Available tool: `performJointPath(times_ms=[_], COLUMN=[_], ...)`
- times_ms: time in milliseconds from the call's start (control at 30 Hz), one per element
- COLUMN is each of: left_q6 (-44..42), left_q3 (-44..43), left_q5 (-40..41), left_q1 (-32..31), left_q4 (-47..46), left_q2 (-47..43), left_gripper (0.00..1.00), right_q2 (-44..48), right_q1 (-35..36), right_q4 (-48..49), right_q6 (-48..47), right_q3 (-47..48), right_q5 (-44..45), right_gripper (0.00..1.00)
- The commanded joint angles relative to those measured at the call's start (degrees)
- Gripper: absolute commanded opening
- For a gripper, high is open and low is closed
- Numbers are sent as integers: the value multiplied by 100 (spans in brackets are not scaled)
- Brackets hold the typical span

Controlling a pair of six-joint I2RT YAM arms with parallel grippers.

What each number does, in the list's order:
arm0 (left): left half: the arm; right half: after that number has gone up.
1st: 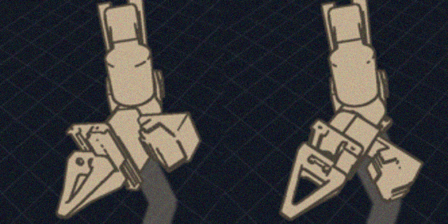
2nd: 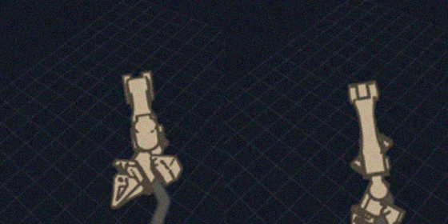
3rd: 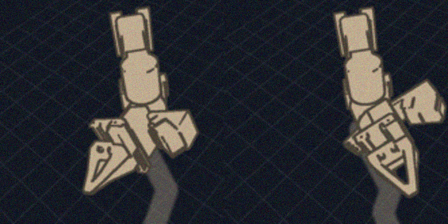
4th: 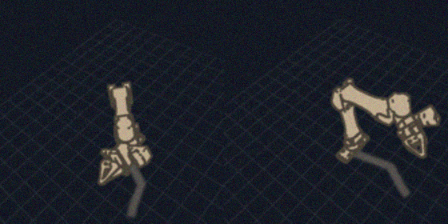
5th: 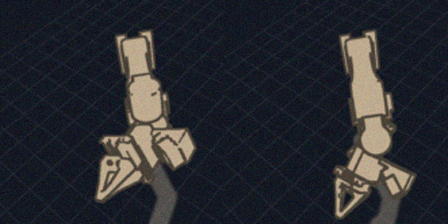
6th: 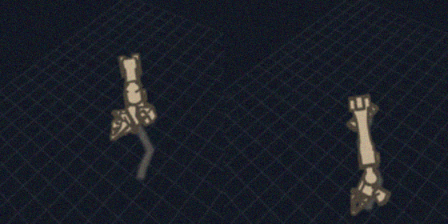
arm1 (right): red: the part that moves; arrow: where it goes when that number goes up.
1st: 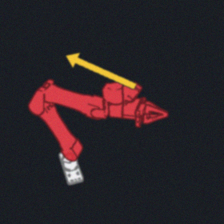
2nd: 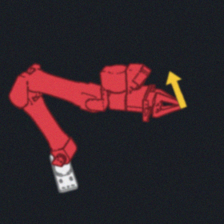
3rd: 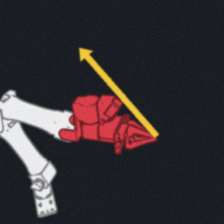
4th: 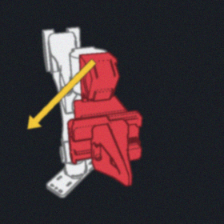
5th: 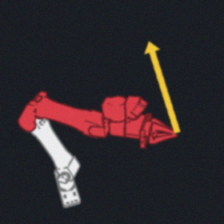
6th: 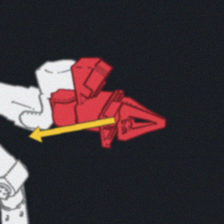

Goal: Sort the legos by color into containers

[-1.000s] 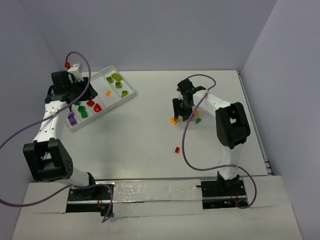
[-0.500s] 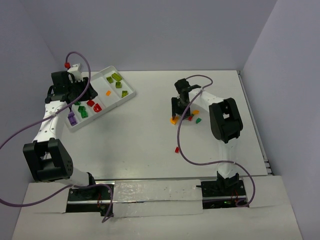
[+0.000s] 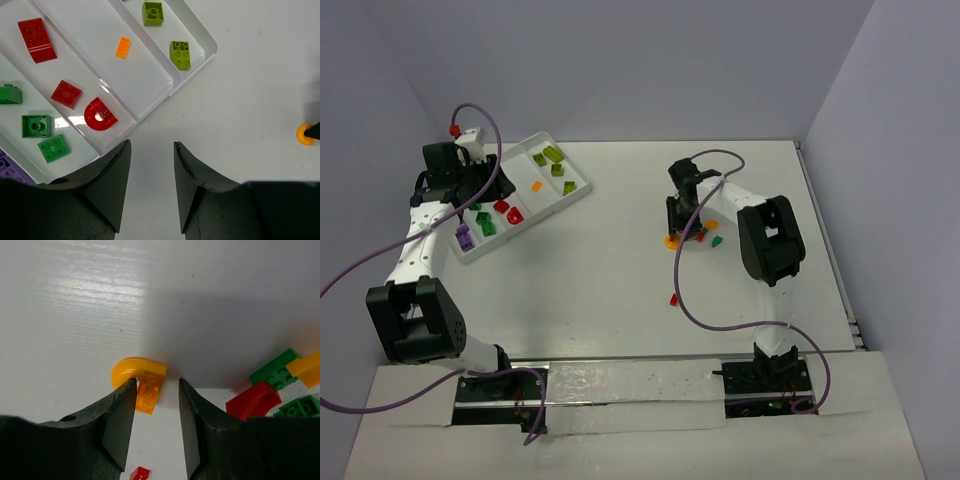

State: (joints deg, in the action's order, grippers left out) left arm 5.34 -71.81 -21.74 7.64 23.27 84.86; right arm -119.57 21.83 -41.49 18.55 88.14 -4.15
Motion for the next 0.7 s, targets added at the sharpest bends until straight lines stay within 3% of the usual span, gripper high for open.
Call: performJointPath(times_ms=[0, 200, 433, 667], left_q6=[-18, -36, -69, 271], left_q3=[-161, -202, -140, 33], left_q5=[-111, -101, -180, -1361], left_q1=[-17, -10, -13, -16], left_q4=[-223, -204, -204, -342], left_q2=[-42, -15, -44, -70], left_gripper=[49, 49, 49, 53], right_q2=[-90, -157, -233, 111], right_q1=[158, 377, 401, 410], right_q4=[-266, -257, -254, -161], right_q6=[-369, -538, -607, -875], right_q3=[95, 9, 23, 186], right_q5=[315, 399, 353, 35], right_gripper=[44, 39, 21, 9])
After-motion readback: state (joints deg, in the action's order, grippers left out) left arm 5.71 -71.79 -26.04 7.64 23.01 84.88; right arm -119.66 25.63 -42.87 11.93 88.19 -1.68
